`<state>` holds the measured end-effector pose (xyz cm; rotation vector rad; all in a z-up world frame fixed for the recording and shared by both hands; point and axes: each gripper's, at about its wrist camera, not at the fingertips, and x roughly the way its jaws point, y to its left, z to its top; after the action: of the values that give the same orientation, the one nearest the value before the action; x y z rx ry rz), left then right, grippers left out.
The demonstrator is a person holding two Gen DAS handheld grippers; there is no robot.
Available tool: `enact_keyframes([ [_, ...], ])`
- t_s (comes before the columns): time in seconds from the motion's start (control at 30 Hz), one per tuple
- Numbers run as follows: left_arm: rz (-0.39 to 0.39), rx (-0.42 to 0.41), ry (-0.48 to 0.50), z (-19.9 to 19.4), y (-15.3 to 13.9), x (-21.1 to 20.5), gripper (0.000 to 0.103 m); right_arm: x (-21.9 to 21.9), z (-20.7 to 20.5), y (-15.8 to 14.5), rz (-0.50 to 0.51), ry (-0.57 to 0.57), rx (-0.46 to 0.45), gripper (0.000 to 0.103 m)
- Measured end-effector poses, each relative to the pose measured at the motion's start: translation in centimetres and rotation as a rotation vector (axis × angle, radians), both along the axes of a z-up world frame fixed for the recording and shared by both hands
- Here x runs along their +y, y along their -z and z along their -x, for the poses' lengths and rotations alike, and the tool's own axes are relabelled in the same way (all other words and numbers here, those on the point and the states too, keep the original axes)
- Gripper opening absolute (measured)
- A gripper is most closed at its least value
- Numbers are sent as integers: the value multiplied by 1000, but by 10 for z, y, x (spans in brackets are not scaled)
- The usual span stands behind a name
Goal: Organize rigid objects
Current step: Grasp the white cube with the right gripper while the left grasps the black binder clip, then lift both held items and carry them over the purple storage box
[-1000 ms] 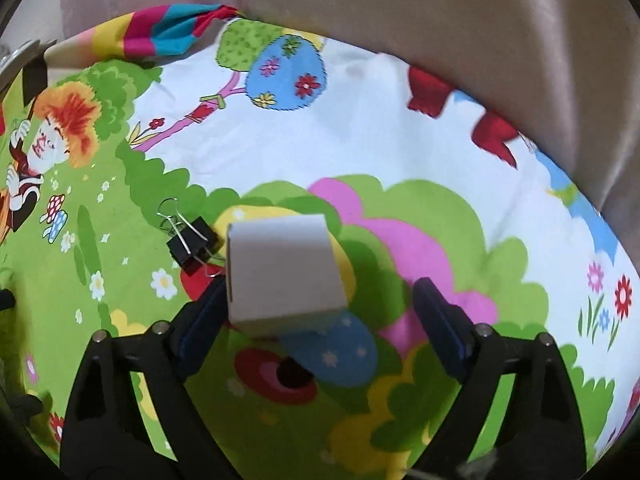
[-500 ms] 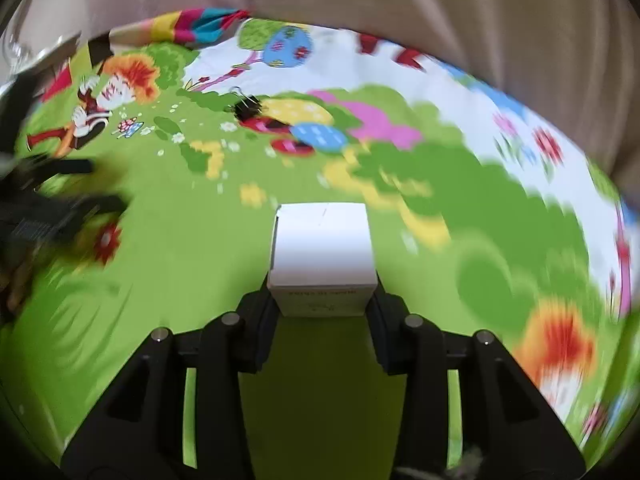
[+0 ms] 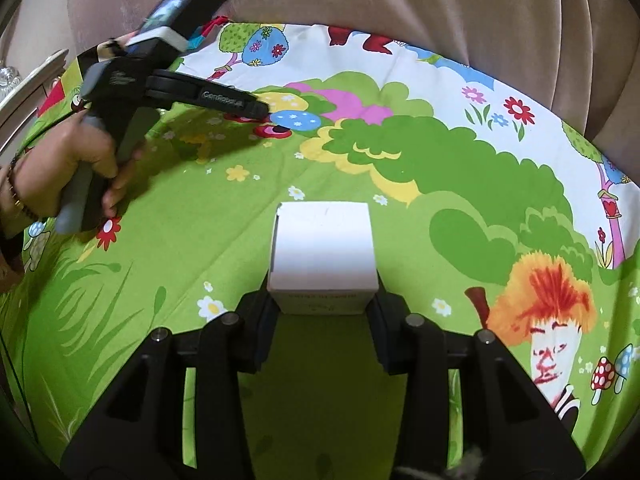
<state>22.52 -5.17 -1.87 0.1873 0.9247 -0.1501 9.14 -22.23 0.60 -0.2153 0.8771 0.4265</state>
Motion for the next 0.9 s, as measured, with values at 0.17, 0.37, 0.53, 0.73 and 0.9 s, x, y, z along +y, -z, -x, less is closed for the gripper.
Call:
enact_keyframes([
  [0.17, 64, -1, 32, 72, 3, 2, 35, 0, -1, 0, -4, 2, 1, 45],
  [0.37, 178, -12, -26, 140, -4, 17, 35, -1, -1, 0, -7, 6, 3, 45],
  [0.53, 156, -34, -1, 172, -16, 11, 35, -1, -1, -1, 0, 14, -2, 45],
  [0.73, 169, -44, 30, 208, -25, 5, 35, -17, 16, -10, -77, 91, -25, 44],
  [0.9, 183, -42, 45, 238, -29, 5, 35, -27, 72, -22, -158, 148, -47, 44],
])
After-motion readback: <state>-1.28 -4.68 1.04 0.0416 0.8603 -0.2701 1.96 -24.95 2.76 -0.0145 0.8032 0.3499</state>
